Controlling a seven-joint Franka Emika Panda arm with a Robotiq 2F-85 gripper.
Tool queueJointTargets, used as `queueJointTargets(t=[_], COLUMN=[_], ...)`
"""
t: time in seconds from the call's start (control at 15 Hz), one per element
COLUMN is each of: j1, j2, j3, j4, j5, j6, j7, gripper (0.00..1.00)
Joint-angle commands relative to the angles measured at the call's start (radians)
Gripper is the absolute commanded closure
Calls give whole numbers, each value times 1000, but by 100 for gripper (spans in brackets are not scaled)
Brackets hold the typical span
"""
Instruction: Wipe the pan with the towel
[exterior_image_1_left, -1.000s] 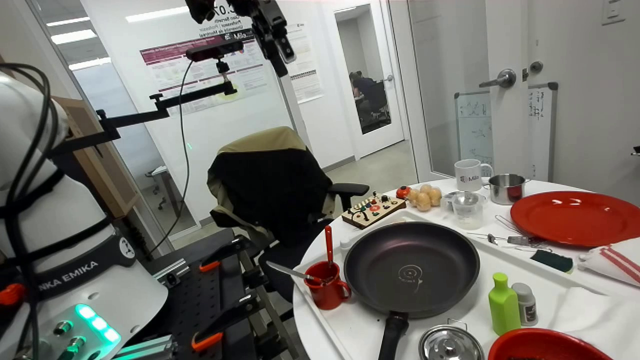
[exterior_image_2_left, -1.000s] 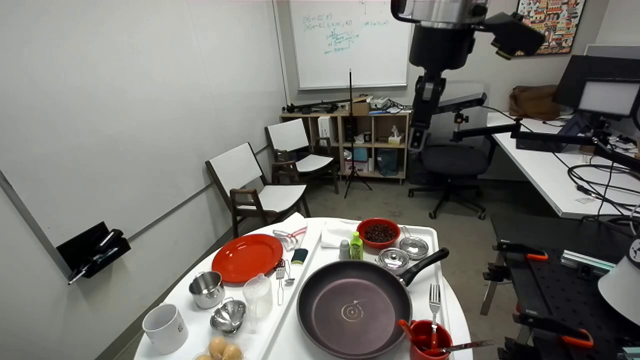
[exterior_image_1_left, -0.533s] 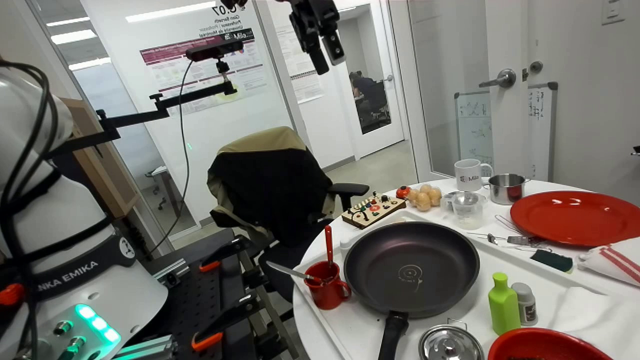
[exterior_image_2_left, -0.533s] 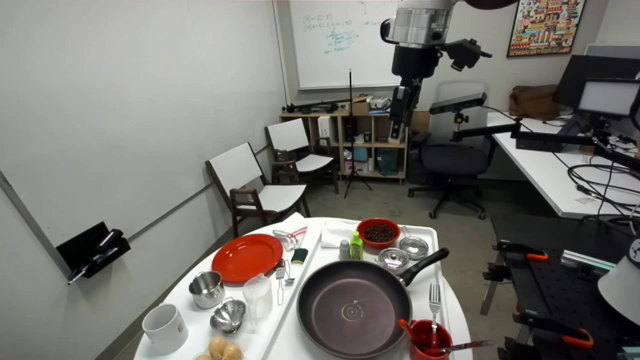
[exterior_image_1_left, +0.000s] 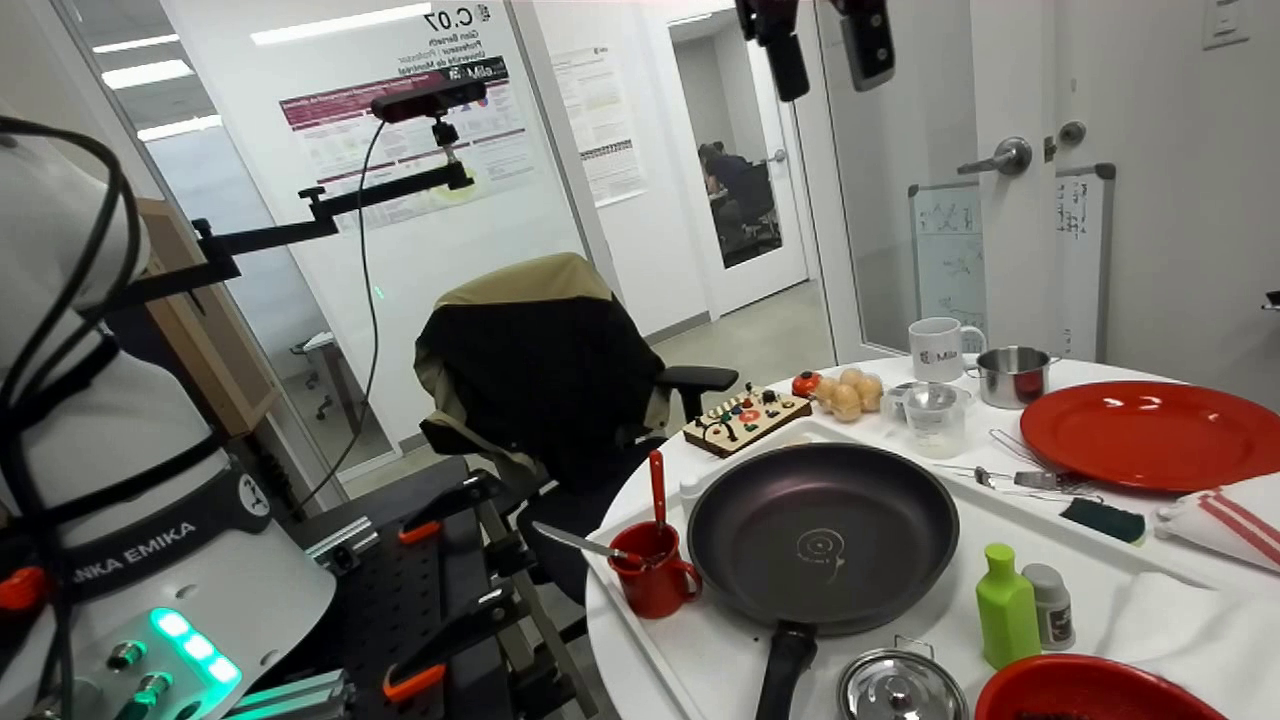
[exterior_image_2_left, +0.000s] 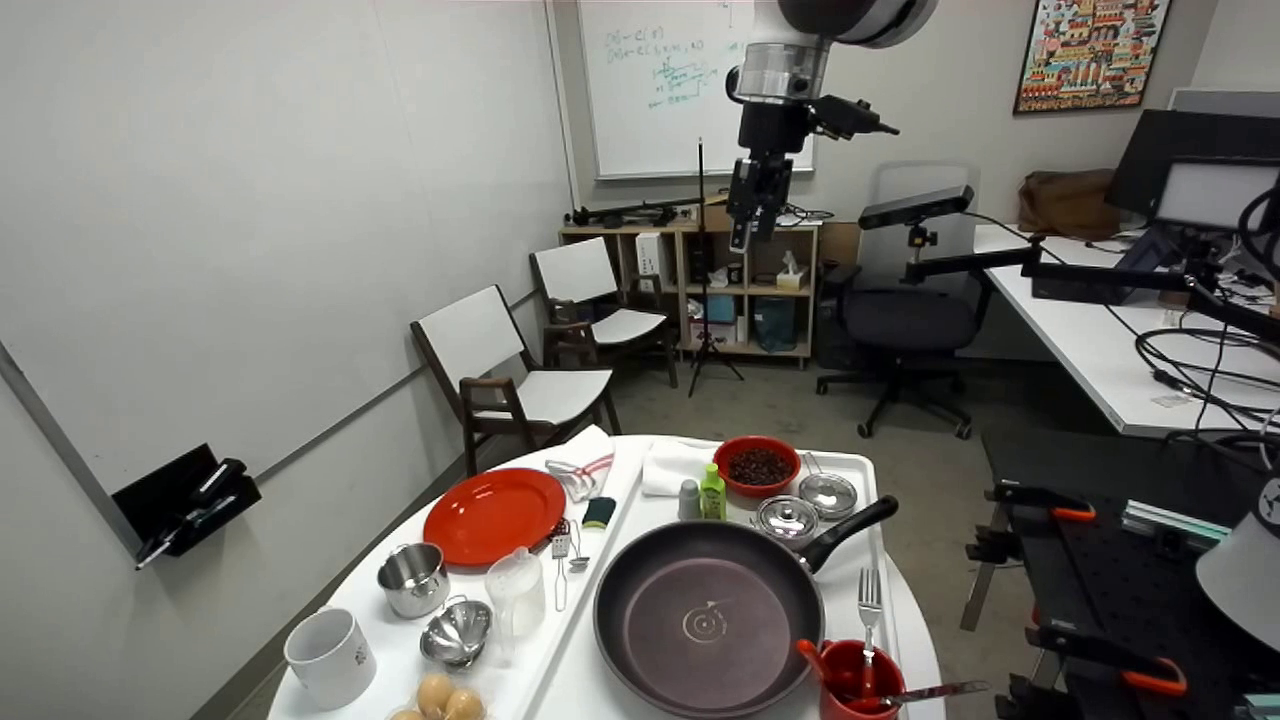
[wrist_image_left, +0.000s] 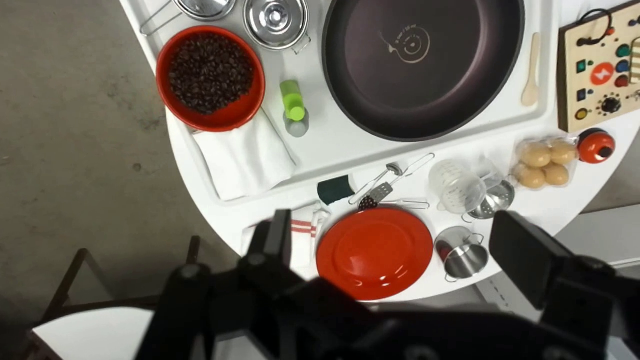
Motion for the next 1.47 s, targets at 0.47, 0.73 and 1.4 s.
queueJointTargets(t=[0.47, 0.73, 1.4], j1=[-169, -201, -311], j2=[572, 720, 906], j3=[66, 89, 140], j4=[526, 640, 841], j5=[88, 23, 31], j6=[-182, -189, -179], j7=[-135, -122, -138], gripper=[0, 0, 0])
